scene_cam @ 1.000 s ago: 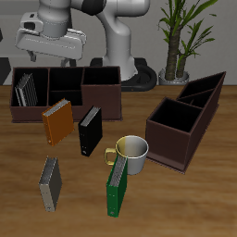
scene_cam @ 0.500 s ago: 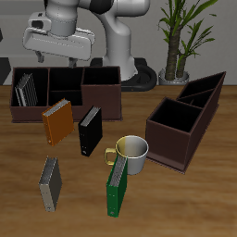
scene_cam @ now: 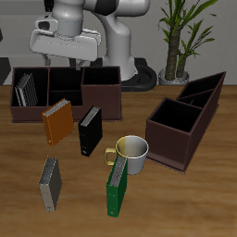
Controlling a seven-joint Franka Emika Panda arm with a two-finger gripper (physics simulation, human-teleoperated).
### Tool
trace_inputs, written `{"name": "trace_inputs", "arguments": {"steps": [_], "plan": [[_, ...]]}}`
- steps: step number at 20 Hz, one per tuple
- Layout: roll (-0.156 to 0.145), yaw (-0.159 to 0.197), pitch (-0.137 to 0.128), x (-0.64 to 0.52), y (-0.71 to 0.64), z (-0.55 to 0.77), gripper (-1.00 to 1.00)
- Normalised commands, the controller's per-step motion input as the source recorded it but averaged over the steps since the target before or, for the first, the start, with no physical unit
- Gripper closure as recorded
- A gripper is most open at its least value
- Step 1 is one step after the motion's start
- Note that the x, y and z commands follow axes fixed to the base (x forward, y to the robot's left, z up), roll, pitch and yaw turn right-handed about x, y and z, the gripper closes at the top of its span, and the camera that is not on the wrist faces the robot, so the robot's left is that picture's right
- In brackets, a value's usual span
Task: Place the striped book into the back desk caddy's left compartment and place the black book into the back desk caddy's left compartment and place the yellow book into the left desk caddy's right compartment
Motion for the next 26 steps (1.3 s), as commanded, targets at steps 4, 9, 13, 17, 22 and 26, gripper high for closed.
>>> {"name": "trace_inputs", "arguments": {"steps": [4, 9, 13, 17, 22, 26], "plan": [[0.028, -0.012, -0.022, 0.13, 0.19, -0.11, -1.00], [0.000, 0.007, -0.030, 0.11, 0.17, -0.03, -1.00], [-0.015, -0.012, -0.032, 0.19, 0.06, -0.07, -1.00], [-0.005, -0.059, -0.043, 0.22, 0.33, -0.09, -1.00], [-0.007, -0.018, -0.033, 0.30, 0.33, -0.18, -1.00], [0.006, -0.041, -0.002, 0.22, 0.28, -0.27, -1.00]]}}
